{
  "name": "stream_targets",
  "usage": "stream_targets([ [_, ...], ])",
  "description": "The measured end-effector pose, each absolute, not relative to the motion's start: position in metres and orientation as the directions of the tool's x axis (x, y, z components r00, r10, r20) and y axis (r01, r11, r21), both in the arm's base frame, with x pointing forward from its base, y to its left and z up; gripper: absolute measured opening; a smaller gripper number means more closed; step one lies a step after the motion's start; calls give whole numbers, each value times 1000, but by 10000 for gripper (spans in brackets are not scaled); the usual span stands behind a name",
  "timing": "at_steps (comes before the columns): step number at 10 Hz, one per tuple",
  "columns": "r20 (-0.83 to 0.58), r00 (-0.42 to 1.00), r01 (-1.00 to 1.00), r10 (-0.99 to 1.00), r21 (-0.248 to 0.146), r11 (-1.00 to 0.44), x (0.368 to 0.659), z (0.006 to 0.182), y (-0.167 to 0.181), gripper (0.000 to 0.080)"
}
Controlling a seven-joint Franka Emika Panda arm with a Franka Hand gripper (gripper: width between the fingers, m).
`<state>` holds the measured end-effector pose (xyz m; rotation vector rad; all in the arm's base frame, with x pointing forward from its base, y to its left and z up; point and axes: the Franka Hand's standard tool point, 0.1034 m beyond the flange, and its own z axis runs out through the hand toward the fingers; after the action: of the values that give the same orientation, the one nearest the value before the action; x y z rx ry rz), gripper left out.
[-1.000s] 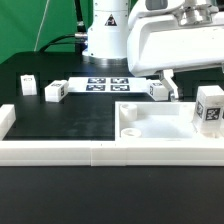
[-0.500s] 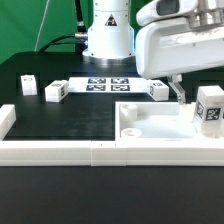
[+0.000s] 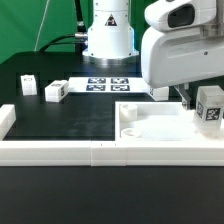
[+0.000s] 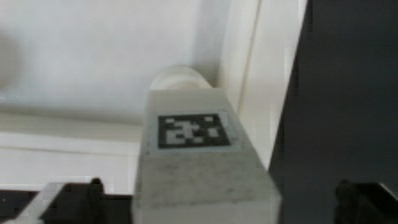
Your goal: Assemble one leg
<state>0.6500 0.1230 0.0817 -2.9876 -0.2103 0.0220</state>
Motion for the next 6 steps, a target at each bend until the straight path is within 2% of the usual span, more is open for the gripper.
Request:
stream_targets([
  [1,0,988,150,152,-146,-978,651,81,121,649],
  [2,7,987,162,163,-146,-976,651,81,121,564],
  [3,19,986,165,164,-143,-976,651,79,123,427],
  [4,20,986,165,164,-144,-976,651,79,123,427],
  [5,18,987,163,162,-142,-976,651,78,121,294],
  [6,18,987,162,161,-142,-976,651,78,120,294],
])
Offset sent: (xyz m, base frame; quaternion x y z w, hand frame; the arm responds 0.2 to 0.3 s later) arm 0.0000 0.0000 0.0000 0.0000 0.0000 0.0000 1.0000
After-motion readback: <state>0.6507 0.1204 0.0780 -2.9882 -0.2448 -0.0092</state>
